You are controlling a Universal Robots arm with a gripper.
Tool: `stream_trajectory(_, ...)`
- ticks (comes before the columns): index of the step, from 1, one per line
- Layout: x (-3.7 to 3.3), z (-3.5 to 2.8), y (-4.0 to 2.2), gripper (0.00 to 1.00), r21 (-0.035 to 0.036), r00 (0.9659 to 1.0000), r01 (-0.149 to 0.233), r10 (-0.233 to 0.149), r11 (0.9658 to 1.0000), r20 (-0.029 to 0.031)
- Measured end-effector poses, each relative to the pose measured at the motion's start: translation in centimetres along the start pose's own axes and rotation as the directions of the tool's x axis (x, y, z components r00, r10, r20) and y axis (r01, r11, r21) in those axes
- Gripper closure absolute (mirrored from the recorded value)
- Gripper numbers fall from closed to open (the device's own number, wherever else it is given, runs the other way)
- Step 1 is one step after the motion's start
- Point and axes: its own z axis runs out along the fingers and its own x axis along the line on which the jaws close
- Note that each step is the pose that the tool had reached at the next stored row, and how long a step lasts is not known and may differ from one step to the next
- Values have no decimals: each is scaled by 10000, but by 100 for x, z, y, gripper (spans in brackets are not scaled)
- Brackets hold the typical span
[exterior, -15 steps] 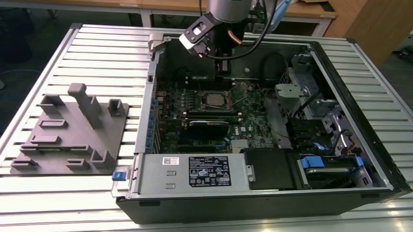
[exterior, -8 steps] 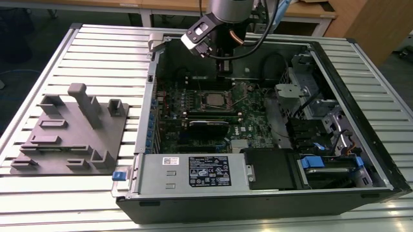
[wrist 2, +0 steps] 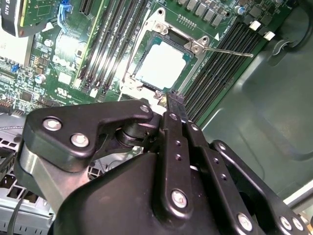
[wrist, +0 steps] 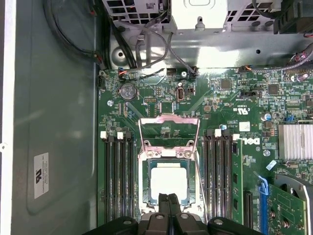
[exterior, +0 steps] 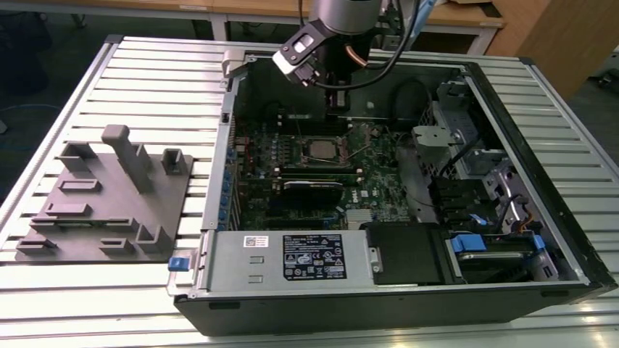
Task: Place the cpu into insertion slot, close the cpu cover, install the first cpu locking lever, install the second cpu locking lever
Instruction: 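Close the cpu cover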
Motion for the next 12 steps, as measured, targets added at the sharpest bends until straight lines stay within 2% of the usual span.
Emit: stream_trajectory(12,1,0,33,89,0,10000,0,0,10000,0)
